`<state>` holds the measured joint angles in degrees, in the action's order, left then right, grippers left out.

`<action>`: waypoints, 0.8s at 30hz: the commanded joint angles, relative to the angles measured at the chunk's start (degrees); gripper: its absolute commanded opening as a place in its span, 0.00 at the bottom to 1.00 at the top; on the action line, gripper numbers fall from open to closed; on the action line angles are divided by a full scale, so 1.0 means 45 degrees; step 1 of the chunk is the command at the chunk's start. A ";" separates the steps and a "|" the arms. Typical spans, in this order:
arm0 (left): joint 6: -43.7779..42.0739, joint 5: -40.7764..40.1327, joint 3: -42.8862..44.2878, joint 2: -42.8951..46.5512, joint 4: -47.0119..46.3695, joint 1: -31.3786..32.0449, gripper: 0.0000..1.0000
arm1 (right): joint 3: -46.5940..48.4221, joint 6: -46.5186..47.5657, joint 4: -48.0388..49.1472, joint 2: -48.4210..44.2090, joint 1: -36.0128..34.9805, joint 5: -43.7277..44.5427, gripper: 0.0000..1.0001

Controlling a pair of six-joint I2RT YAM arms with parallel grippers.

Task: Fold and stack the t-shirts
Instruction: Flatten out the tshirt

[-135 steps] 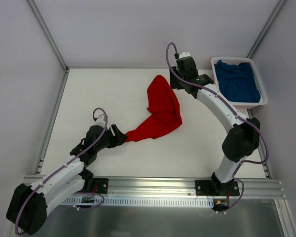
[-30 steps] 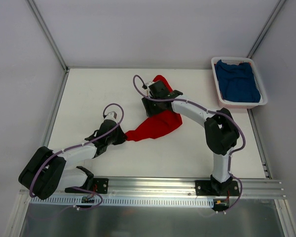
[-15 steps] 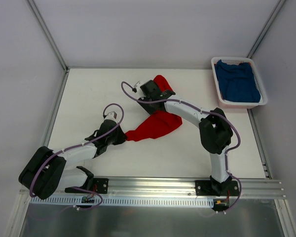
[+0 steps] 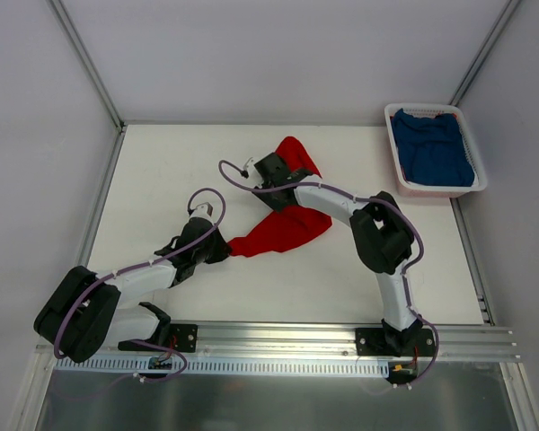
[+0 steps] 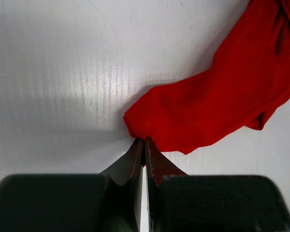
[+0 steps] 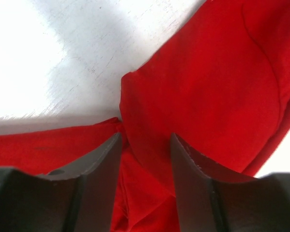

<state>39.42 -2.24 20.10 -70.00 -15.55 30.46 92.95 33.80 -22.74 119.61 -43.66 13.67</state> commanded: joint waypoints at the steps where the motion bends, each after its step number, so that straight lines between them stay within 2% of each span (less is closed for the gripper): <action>1: -0.0186 -0.0303 0.0026 0.0086 -0.0314 0.0165 0.00 | 0.0205 0.0340 0.0249 0.0158 0.0093 -0.0147 0.46; 5: -0.0205 -0.0303 -0.0013 -0.0011 -0.0353 0.0185 0.00 | 0.0302 0.0340 0.0249 0.0294 0.0171 -0.0225 0.35; 6: -0.0224 -0.0303 -0.0013 0.0008 -0.0372 0.0185 0.00 | 0.0322 0.0340 0.0249 0.0333 0.0209 -0.0226 0.28; 13: -0.0225 -0.0283 -0.0013 -0.0012 -0.0392 0.0165 0.00 | 0.0380 0.0204 0.0347 0.0314 0.0190 -0.0109 0.01; 20: -0.0497 -0.0342 0.0376 0.0124 -0.0002 0.0165 0.00 | 0.0380 -0.0089 0.0386 -0.0250 0.0190 0.0086 0.00; 24: -0.1024 -0.0654 0.1370 0.0727 0.1088 0.0185 0.00 | 0.0555 -0.0207 0.0269 -0.0991 0.0190 0.0359 0.00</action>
<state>37.82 -2.98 21.61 -69.71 -13.06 30.55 92.97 33.69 -21.67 120.84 -42.78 13.78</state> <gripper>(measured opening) 0.009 0.029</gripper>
